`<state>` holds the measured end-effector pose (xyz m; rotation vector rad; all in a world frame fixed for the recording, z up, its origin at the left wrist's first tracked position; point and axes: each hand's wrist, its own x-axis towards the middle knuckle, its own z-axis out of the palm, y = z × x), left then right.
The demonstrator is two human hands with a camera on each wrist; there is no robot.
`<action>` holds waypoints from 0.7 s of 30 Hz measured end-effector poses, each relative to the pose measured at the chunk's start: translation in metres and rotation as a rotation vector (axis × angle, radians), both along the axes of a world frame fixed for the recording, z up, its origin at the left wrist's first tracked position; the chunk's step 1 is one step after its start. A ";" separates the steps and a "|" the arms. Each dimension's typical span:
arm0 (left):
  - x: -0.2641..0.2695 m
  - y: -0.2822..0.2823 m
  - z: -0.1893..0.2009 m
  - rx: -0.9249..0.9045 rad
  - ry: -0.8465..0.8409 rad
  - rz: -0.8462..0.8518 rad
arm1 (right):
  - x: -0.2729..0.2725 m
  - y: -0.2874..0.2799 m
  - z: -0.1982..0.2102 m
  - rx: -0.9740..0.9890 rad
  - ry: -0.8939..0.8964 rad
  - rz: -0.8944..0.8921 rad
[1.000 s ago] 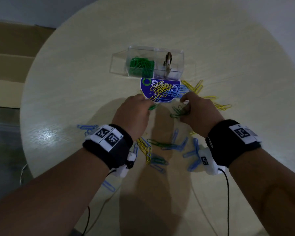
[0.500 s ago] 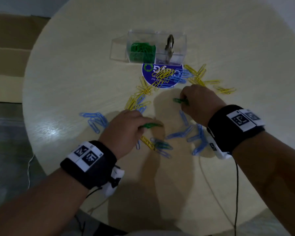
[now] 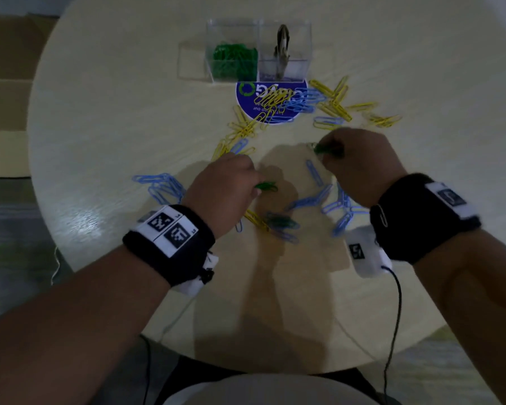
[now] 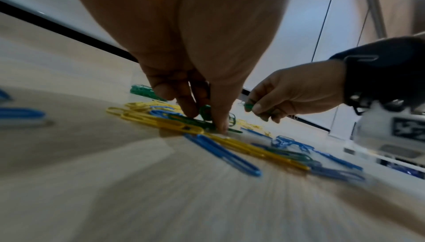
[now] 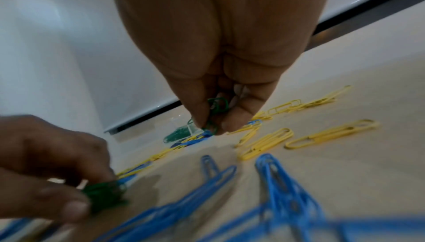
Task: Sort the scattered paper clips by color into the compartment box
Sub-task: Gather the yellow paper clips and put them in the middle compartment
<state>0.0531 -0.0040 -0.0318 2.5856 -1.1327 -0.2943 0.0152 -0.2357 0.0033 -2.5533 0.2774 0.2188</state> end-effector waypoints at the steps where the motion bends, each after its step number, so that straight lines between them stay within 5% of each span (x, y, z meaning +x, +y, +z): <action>1: 0.001 0.000 0.001 0.035 0.000 -0.035 | -0.011 0.005 0.002 0.020 0.000 0.018; 8: 0.007 -0.016 0.020 0.266 0.084 -0.112 | -0.042 0.032 -0.011 -0.118 0.065 0.311; 13: 0.004 -0.024 0.020 0.400 0.035 -0.128 | -0.033 0.028 -0.024 -0.236 0.044 0.271; 21: -0.019 0.010 0.009 0.012 -0.046 -0.163 | -0.036 0.013 -0.020 -0.122 -0.076 -0.009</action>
